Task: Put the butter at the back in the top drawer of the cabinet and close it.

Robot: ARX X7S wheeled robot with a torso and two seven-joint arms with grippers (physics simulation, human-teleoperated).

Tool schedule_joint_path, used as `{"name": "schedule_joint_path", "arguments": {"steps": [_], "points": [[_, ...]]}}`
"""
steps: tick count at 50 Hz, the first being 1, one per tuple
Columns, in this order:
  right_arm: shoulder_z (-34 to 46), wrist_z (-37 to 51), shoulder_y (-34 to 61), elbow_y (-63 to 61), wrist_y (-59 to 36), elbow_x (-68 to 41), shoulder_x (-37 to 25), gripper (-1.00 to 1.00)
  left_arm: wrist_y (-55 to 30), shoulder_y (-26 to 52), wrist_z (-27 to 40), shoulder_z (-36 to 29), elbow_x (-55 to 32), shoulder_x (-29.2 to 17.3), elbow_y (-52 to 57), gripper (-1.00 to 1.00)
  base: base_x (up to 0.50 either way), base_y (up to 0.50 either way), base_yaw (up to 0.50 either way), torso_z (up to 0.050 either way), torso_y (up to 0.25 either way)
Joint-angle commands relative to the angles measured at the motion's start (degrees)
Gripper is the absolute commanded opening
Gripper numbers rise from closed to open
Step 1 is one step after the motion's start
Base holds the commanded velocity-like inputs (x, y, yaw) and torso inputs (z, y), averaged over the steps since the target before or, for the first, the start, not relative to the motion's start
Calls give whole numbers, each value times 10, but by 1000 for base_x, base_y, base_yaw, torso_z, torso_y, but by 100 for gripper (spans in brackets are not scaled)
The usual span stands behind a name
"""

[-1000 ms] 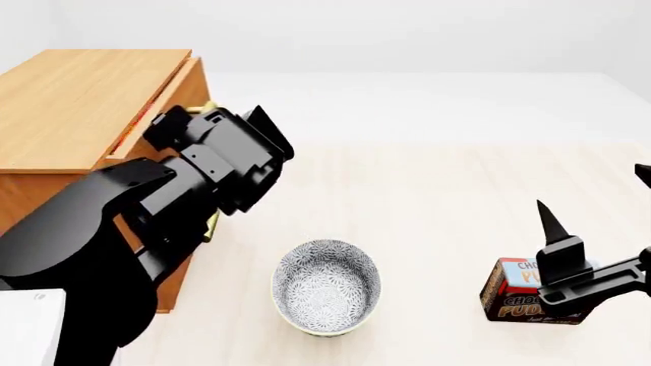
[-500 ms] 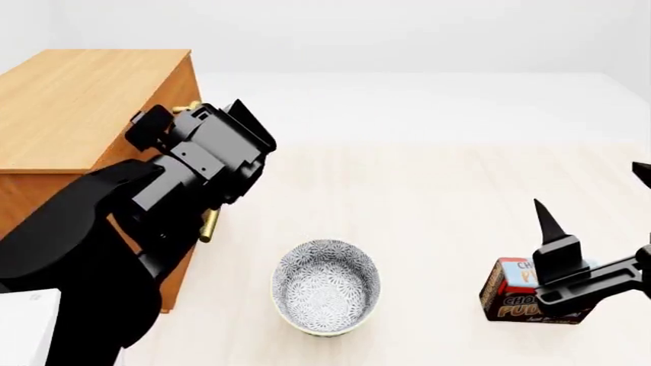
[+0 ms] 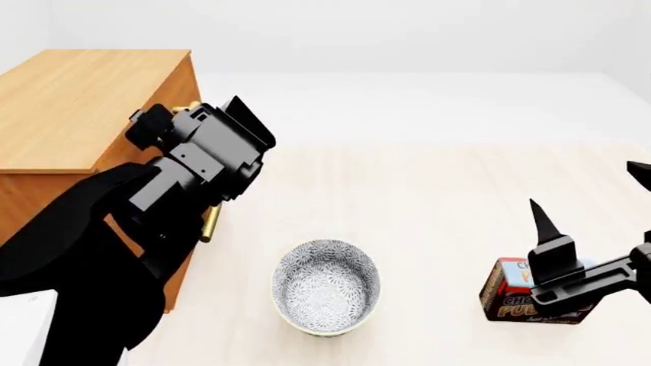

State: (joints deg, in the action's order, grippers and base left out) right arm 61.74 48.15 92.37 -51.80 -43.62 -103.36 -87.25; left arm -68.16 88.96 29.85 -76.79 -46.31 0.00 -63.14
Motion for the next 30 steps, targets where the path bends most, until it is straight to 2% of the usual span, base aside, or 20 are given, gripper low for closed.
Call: {"name": "schedule_joint_path", "arguments": {"steps": [1, 25, 30], "points": [[-3, 2, 3, -3, -1, -5, -3, 100, 10, -11, 22, -55, -22, 0, -45, 100, 13, 6, 8, 0, 0], [-20, 8, 9, -14, -10, -22, -12, 100, -23, -13, 69, -77, -58, -3, 51, 100, 1, 2, 3, 0, 0], [-21, 8, 7, -13, -10, -22, -13, 100, -84, -22, 190, -12, -117, -78, 212, 100, 0, 0, 0, 0, 0]]}}
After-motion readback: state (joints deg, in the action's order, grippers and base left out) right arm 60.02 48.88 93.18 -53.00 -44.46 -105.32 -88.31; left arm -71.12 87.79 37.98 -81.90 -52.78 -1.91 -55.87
